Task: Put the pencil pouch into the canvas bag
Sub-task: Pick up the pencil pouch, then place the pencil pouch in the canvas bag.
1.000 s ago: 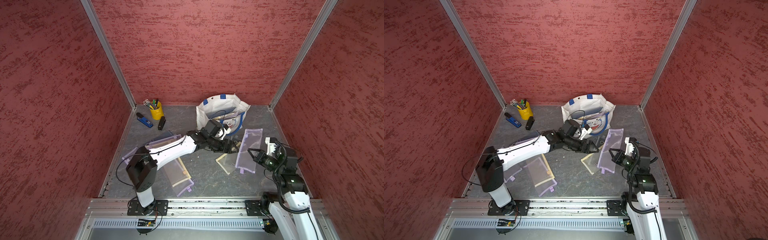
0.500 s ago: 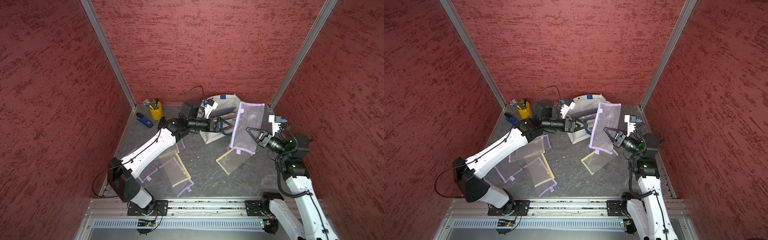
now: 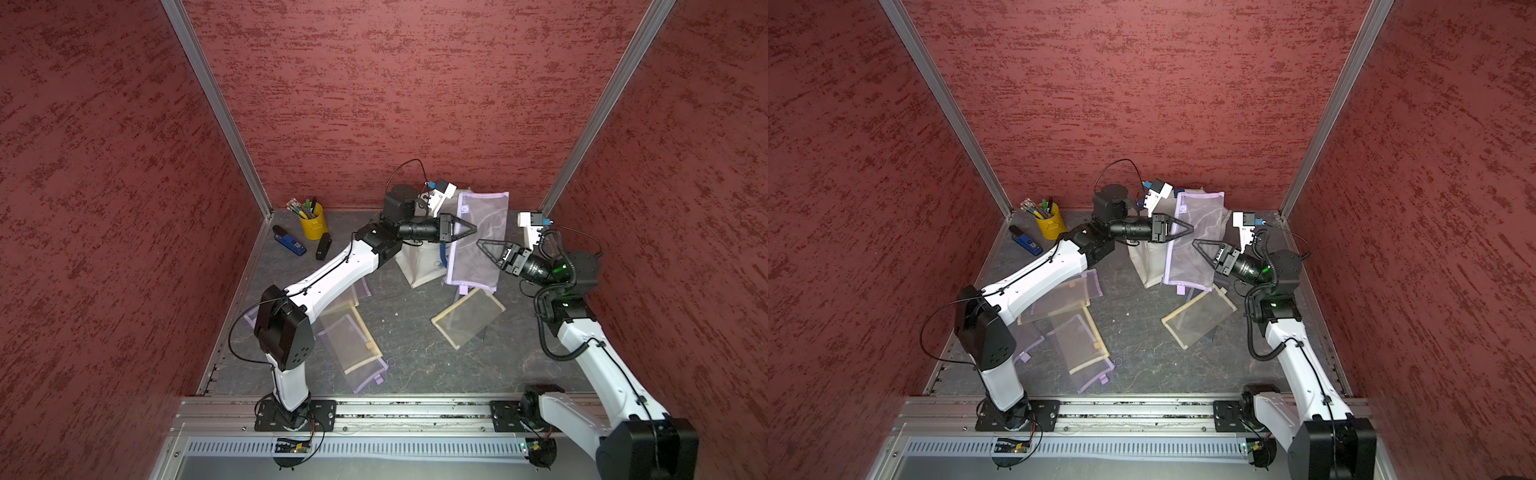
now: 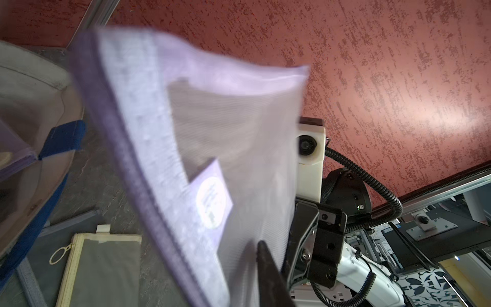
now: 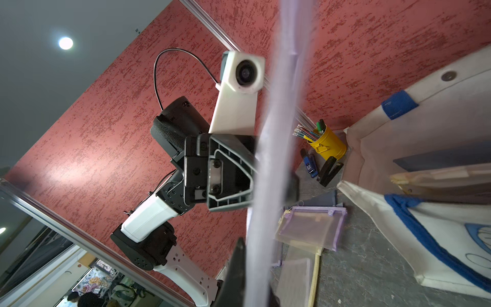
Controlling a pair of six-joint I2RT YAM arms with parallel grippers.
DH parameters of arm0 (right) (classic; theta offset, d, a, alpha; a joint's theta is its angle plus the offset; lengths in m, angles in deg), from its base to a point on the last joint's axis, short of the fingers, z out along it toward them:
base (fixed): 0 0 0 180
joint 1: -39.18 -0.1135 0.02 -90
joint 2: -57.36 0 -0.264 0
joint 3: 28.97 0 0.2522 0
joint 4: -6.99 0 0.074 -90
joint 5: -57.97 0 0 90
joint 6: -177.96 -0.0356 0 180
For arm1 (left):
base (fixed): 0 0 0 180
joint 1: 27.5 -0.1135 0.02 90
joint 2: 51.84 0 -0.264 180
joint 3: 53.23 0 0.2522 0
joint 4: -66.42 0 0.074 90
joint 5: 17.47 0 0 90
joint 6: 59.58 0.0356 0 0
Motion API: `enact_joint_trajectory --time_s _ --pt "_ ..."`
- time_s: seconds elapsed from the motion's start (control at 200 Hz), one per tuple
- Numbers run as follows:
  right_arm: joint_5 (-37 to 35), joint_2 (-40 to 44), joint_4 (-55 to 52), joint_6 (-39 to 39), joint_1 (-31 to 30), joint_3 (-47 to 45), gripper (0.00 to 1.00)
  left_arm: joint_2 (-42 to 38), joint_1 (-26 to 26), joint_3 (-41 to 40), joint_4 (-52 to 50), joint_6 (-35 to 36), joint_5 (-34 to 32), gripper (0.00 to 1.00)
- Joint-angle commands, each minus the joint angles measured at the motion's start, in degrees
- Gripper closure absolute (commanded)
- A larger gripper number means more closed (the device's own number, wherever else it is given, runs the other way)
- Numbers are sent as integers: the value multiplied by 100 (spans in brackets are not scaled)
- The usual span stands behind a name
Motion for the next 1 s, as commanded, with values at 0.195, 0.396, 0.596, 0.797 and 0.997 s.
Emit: enact_joint_trajectory --time_s 0.195,0.396,0.596,0.797,0.997 --pt "-664 15 -1507 1050 -114 877 24 -413 -1002 862 -1134 909 -206 100" --pt "-1526 -159 -3843 2178 -113 1624 1 728 -1401 3647 -3459 2757 -1397 100" --pt "-3094 -276 -5995 2475 -114 1997 1 2141 -1411 5358 -3632 4046 -2636 100" --pt "-3696 34 -6617 2210 -111 1831 1 2868 -1094 5592 -3528 5037 -3676 100" --pt "-4183 347 -7475 2368 -109 1672 1 3010 -776 5007 -3132 5593 -4124 100"
